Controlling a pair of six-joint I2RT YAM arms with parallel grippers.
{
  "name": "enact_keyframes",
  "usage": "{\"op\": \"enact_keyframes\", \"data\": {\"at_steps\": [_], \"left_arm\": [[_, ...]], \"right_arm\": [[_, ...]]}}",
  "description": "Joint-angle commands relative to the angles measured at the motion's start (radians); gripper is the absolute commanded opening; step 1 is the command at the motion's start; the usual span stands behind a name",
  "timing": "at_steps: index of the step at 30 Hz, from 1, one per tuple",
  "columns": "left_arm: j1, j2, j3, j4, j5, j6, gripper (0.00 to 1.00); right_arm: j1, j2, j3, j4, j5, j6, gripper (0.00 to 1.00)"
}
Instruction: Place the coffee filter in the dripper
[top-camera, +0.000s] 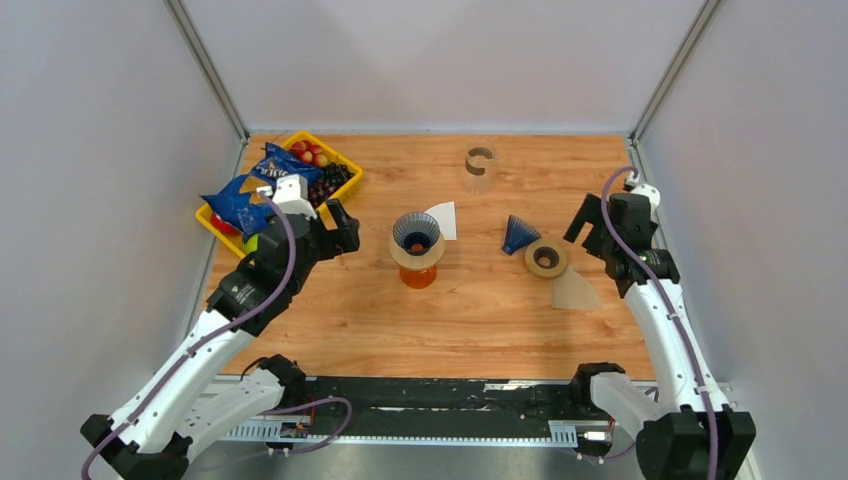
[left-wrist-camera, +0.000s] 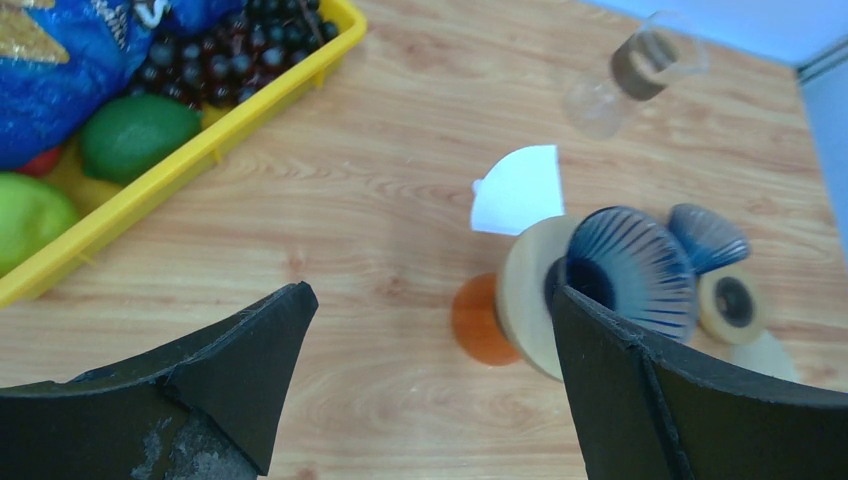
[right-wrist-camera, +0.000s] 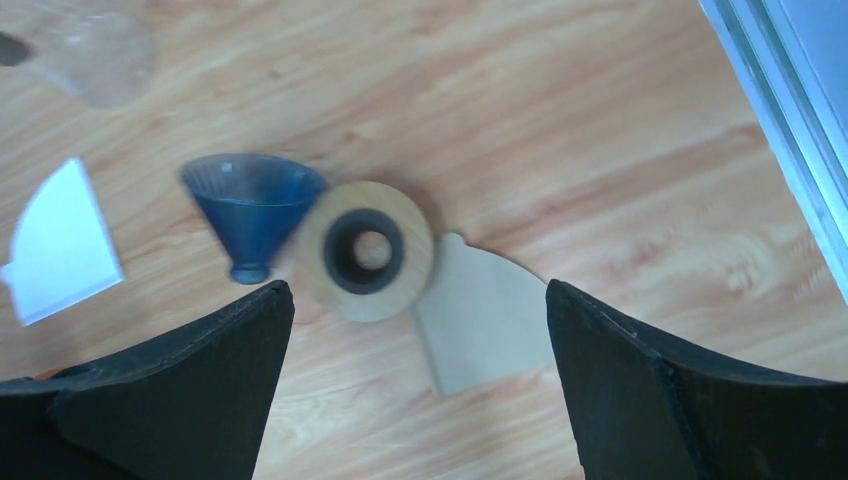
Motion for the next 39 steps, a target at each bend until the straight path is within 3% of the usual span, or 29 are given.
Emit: {"op": "enact_keyframes", "data": {"at_steps": [1,6,14,23,32,39], "left_arm": [[-0.002,0.031,-0.045,0.048,-0.094,-0.025,1.0],[-0.001,0.074,-0.076,0.049,-0.127,-0.037,1.0],[0.006,0.049,-0.162,0.09,-0.099,-0.042,1.0],[0.01,0.006,-0.171,0.064,-0.164,-0.047,1.0],[0.012,-0.001,-0.172,0.037,-0.223,-0.063,1.0],[0.012,-0.018,-0.176,0.035,-0.232,-0.065,1.0]], "right_arm": [[-0.173,-0.023,-0.102,0.015,-0.102,0.057,1.0],[-0.358,0.032,-0.193,0.019,-0.117,0.082,1.0],[-0.374,0.201,-0.24,0.05,-0.146,0.101,0.94],[-0.305,0.237,-0.331,0.08,-0.14,0.148,0.88],[-0.194,0.343,-0.324,0.092,0.011,0.218,0.84],[-0.154,0.393,-0.326,0.134,0.016,0.236,0.73]]}}
